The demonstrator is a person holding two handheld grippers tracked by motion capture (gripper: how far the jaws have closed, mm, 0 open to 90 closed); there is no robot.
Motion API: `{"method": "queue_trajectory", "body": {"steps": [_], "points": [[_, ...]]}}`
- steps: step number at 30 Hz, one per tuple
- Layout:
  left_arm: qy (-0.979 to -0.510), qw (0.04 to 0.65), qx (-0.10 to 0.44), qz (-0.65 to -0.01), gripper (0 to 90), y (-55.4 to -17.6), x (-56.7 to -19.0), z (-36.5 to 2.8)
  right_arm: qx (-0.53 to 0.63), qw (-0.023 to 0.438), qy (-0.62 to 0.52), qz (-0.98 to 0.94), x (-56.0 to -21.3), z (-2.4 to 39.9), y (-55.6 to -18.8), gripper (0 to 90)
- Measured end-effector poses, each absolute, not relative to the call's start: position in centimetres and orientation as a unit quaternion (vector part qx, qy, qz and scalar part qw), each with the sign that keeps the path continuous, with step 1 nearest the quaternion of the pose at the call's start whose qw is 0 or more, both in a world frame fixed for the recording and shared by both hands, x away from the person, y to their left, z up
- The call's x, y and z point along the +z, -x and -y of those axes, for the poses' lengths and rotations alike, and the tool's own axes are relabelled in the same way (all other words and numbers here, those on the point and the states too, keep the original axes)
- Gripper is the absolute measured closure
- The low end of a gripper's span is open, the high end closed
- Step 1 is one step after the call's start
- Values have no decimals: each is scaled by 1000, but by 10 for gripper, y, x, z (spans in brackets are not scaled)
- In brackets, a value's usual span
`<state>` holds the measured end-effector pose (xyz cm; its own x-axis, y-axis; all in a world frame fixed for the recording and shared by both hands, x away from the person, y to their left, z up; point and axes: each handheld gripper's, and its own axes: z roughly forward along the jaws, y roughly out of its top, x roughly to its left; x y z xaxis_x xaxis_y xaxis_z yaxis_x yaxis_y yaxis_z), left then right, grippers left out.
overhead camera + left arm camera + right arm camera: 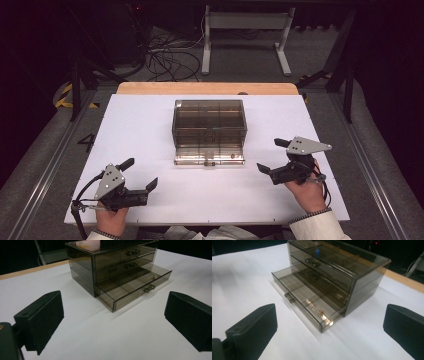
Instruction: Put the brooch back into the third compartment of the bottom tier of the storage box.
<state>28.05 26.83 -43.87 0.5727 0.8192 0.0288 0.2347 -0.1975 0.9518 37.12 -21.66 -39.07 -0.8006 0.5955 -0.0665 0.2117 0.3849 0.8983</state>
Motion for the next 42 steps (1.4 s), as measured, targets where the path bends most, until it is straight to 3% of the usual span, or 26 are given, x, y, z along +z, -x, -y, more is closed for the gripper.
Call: {"method": "queue_trajectory", "body": {"steps": [21, 42], "points": [[-722, 514, 284, -365, 33, -281, -439, -269, 477, 189, -272, -814, -436, 247, -371, 0], [-732, 506, 272, -366, 33, -285, -442, -268, 486, 127, -310, -807, -461, 251, -373, 0]]}}
